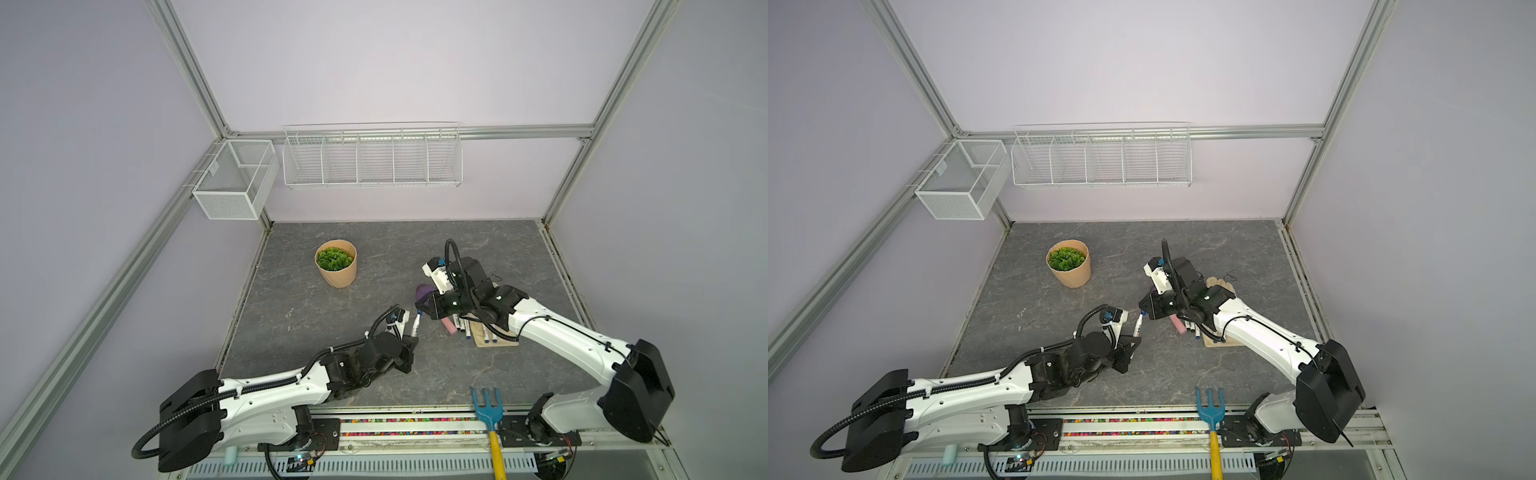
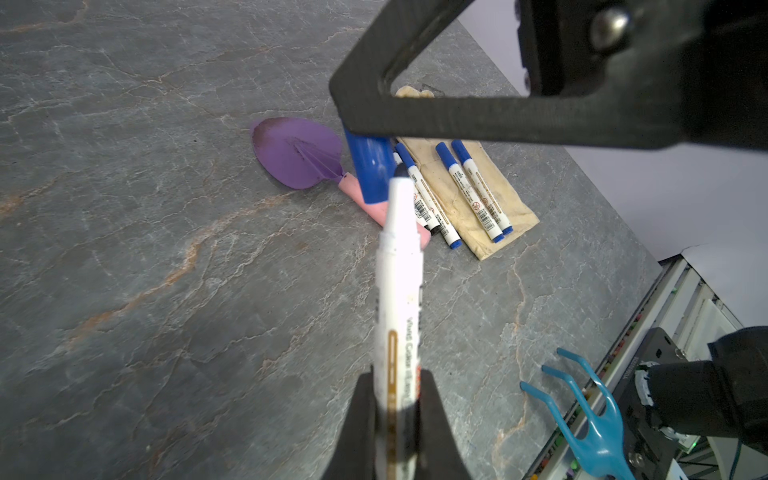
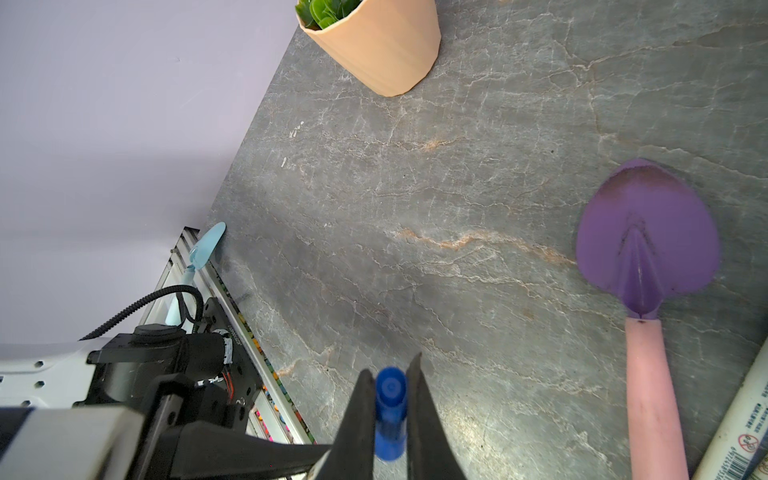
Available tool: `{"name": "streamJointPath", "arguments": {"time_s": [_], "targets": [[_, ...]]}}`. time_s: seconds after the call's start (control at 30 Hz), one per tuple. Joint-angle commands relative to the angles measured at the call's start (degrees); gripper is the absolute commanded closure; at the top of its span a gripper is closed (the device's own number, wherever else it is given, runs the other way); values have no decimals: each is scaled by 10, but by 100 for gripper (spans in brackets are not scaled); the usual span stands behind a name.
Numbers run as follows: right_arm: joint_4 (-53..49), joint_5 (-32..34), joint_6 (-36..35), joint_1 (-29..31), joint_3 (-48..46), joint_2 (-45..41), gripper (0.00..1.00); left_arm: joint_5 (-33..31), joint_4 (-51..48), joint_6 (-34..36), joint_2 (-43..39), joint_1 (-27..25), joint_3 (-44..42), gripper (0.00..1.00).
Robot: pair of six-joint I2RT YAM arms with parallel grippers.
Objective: Insert the pens into the pen caps
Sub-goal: 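Lift the blue cap with the right gripper above the left gripper's marker tip, then press the blue cap down onto the marker tip held by the left gripper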
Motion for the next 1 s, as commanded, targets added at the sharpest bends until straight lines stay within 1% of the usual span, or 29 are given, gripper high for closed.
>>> {"name": "streamJointPath", "arguments": {"time_s": [0.0, 0.1, 0.23, 0.37, 0.57, 0.73, 0.97], "targets": [[16, -9, 13, -7, 3, -17, 93, -2, 12, 5, -7, -4, 17, 100], [48, -7, 27, -10, -10, -37, 93, -1, 11, 3, -6, -4, 16, 100], [48, -20, 21, -13, -8, -41, 93, -2, 10, 2, -7, -3, 17, 100], [33, -41, 11, -13, -5, -32, 93, -2, 11, 2, -7, -4, 17, 100], [-11, -40, -13, -13, 7, -18, 93, -5, 11, 2, -9, -4, 16, 100], [-24, -52, -23, -13, 10, -10, 93, -7, 11, 0, -11, -3, 15, 100], [-38, -95, -32, -13, 19, -3, 93, -15, 18, 0, -14, -4, 11, 100]]}}
